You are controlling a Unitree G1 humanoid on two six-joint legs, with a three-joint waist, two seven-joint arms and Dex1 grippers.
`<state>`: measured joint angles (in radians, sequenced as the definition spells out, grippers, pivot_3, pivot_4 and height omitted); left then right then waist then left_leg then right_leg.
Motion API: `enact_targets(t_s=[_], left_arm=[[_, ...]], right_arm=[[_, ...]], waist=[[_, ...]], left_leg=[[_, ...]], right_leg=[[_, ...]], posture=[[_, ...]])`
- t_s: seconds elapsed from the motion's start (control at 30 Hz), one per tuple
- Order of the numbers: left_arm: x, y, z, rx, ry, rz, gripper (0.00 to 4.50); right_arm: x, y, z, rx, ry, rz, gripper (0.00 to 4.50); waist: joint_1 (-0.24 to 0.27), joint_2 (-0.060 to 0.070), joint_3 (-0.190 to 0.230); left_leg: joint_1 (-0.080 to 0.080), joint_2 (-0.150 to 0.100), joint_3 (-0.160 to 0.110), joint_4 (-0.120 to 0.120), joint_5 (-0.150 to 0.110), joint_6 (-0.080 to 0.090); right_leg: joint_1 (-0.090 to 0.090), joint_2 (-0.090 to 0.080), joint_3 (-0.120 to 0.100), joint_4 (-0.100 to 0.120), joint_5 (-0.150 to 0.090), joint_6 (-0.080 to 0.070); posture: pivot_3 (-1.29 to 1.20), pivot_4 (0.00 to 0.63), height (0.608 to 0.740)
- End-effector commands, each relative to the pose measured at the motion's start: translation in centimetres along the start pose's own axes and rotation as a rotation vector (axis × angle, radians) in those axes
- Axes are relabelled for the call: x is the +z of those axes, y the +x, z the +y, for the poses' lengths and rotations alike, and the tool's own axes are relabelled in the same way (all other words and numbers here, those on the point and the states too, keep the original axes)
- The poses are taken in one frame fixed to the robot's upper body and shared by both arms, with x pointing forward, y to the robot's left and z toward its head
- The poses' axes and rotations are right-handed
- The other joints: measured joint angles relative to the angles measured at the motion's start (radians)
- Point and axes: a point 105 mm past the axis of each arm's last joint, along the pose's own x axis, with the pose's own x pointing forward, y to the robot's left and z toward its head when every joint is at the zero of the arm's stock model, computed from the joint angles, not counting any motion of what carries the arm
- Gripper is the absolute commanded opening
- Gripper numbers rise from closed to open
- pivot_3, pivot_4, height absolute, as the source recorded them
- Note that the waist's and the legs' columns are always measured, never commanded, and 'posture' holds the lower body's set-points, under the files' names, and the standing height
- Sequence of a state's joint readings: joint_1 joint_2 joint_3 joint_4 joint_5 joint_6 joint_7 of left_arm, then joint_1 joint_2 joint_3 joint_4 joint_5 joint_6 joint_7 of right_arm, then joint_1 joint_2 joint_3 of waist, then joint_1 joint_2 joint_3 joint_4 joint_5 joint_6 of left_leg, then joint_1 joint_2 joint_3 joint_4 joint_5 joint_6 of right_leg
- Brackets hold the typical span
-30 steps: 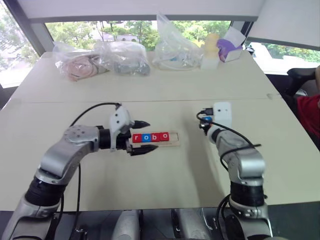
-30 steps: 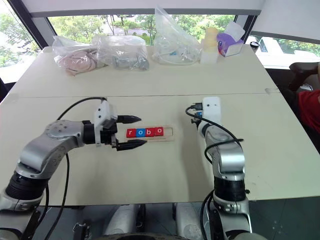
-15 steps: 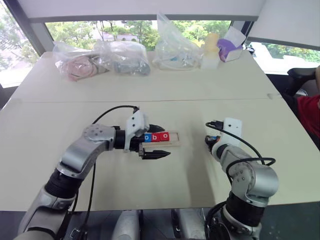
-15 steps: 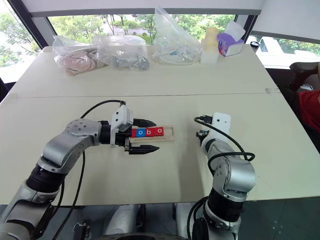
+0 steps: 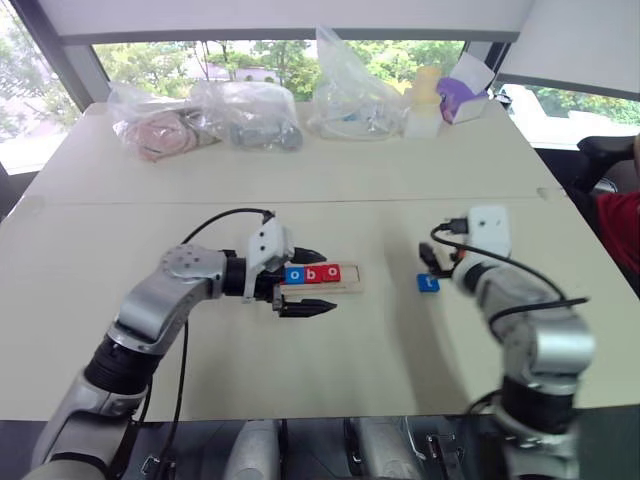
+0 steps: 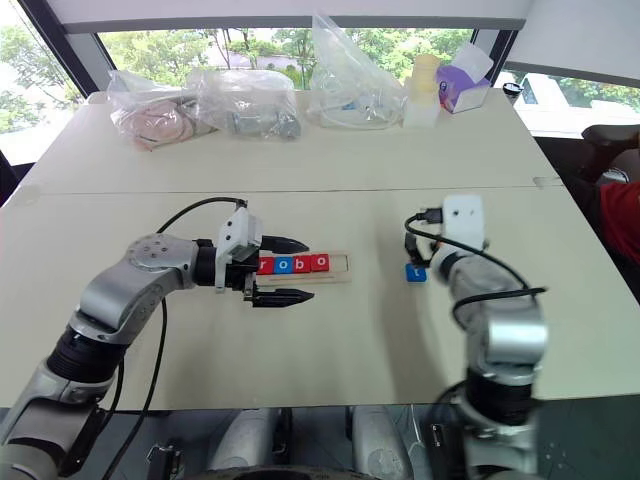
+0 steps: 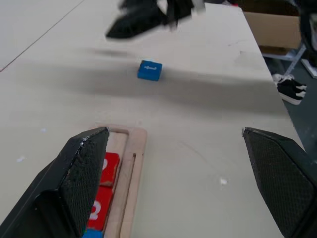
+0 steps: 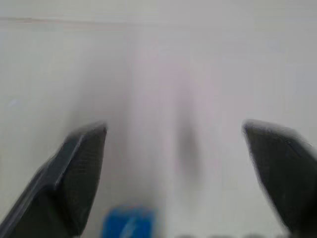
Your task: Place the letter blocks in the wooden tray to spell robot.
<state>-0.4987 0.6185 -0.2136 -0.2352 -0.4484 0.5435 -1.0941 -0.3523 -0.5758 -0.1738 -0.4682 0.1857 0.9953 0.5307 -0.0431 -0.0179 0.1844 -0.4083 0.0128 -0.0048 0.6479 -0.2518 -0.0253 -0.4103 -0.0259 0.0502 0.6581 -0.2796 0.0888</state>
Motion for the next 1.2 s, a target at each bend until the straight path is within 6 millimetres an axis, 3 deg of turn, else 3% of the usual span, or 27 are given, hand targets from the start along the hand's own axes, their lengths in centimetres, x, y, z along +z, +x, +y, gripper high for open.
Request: enact_targets(t_s=[0.03, 0.13, 0.23, 0.53, 0.93, 1.03, 1.2], left_arm=[[1.2, -0.4, -0.7, -0.078, 0.061, 0.002, 4.5], [1.2, -0.9, -1.2, -0.134, 0.086, 0.034, 4.5], [1.2, -1.5, -1.5, -0.164, 0.115, 0.068, 4.5], [0.7, -2.2, -1.9, -0.129, 0.11, 0.101, 4.5], [-0.5, -2.5, -1.7, -0.071, 0.072, 0.12, 4.5], [-1.0, -2.7, -1.2, -0.045, 0.058, 0.134, 4.5], [-1.3, -3.3, -1.0, -0.022, 0.044, 0.148, 4.5]], right_arm=[[0.4, -1.0, 1.9, 0.423, -0.158, -0.095, 4.49], [-0.4, -0.3, -0.5, 0.474, -0.23, -0.064, 4.49], [-2.1, 0.1, -1.2, 0.579, -0.318, 0.009, 4.49], [-5.4, 0.2, -0.5, 0.763, -0.371, 0.123, 4.49], [-7.8, 1.8, -2.2, 0.715, -0.41, 0.171, 4.49], [-8.0, 2.2, -1.7, 0.739, -0.41, 0.159, 3.58], [-8.5, 2.2, -1.1, 0.779, -0.417, 0.16, 1.13]], waist=[[-0.001, -0.001, 0.0], [-0.004, 0.0, 0.001], [-0.002, 0.0, 0.001], [0.004, 0.0, 0.001], [0.0, 0.0, 0.001], [0.0, 0.0, 0.001], [-0.001, 0.0, 0.001]], left_leg=[[0.001, 0.0, -0.001, -0.001, 0.0, 0.0], [0.001, 0.003, 0.0, -0.001, -0.001, 0.001], [0.001, 0.003, 0.001, 0.0, -0.001, 0.001], [0.0, 0.002, 0.0, 0.001, -0.001, 0.001], [0.001, 0.003, 0.0, 0.002, -0.001, 0.001], [0.002, 0.003, 0.0, 0.003, 0.0, 0.001], [0.003, 0.003, 0.0, 0.003, 0.0, 0.001]], right_leg=[[0.002, 0.002, -0.001, -0.003, 0.0, 0.0], [0.003, 0.004, 0.0, -0.004, 0.0, 0.0], [0.002, 0.003, 0.001, -0.004, 0.001, -0.001], [0.002, -0.002, 0.0, -0.004, 0.001, 0.001], [0.003, -0.002, 0.001, -0.003, 0.002, 0.001], [0.004, -0.002, 0.001, -0.003, 0.002, 0.001], [0.005, -0.002, 0.001, -0.002, 0.002, 0.001]], posture=[[0.0, 0.15, 0.735], [0.0, 0.15, 0.735], [0.0, 0.15, 0.735], [0.0, 0.15, 0.735], [0.0, 0.15, 0.735], [0.0, 0.15, 0.735], [0.0, 0.15, 0.735]])
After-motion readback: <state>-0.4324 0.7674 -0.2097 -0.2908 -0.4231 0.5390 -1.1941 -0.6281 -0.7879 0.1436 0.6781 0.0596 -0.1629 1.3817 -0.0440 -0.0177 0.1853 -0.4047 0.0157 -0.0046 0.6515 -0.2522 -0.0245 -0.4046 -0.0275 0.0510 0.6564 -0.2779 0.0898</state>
